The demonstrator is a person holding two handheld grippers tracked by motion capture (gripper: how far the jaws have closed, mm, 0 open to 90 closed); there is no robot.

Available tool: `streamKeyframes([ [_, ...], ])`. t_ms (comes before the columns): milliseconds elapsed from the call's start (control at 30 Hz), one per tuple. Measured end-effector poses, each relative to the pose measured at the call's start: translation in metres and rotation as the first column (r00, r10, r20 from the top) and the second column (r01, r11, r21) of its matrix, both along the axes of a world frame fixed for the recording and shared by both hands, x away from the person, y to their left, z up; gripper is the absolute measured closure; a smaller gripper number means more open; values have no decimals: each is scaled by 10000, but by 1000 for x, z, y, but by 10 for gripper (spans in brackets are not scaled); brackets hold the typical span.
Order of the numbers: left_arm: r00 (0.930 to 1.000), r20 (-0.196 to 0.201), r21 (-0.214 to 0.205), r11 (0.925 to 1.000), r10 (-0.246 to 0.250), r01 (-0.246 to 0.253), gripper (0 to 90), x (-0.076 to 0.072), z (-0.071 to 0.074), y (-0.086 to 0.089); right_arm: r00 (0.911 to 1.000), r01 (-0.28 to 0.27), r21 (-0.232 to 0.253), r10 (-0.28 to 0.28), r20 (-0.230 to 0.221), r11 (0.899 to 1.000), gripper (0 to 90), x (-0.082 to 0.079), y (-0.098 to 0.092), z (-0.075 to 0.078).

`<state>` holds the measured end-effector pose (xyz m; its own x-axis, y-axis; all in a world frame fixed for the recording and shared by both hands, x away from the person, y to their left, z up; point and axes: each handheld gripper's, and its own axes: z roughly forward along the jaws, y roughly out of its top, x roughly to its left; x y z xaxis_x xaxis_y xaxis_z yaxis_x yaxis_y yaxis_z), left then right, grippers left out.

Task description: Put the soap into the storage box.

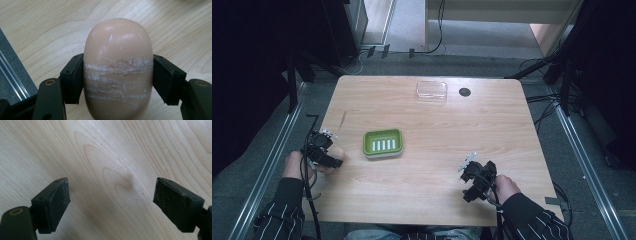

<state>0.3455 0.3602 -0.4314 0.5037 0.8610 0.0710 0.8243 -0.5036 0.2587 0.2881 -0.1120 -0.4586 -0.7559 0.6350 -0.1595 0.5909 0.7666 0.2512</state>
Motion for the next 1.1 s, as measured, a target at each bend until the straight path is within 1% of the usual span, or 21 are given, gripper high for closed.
streamKeyframes([
  [33,9999,98,-30,10000,-58,58,337,-1,3,-2,10000,-5,-6,5,-3,10000,143,0,0,0],
  [200,9995,170,-38,9997,-249,250,337,-2,8,-6,10000,-9,3,9,-9,10000,143,0,0,0],
  [233,9991,243,-37,9994,-335,336,336,-2,10,-8,10000,-11,3,11,-6,10000,143,0,0,0],
  [467,9980,262,5,9984,-570,571,336,-2,14,-14,10000,-7,5,7,-1,10000,143,0,0,0],
  [500,9977,211,17,9979,-652,652,336,-1,15,-15,10000,33,-16,-33,-25,10000,143,0,0,0],
  [567,9974,278,13,9978,-658,658,337,-1,16,-17,10000,8,-56,-8,-34,10000,143,0,1,0],
  [633,9965,327,-10,9970,-768,769,336,0,19,-20,10000,28,-22,-28,-11,10000,143,0,1,0],
  [800,9956,342,29,9962,-873,872,337,0,22,-22,10000,15,-36,-15,-44,10000,143,0,0,0],
  [1100,9928,534,-5,9943,-1068,1070,337,1,28,-26,10000,14,-28,-14,-30,10000,143,0,1,0],
])
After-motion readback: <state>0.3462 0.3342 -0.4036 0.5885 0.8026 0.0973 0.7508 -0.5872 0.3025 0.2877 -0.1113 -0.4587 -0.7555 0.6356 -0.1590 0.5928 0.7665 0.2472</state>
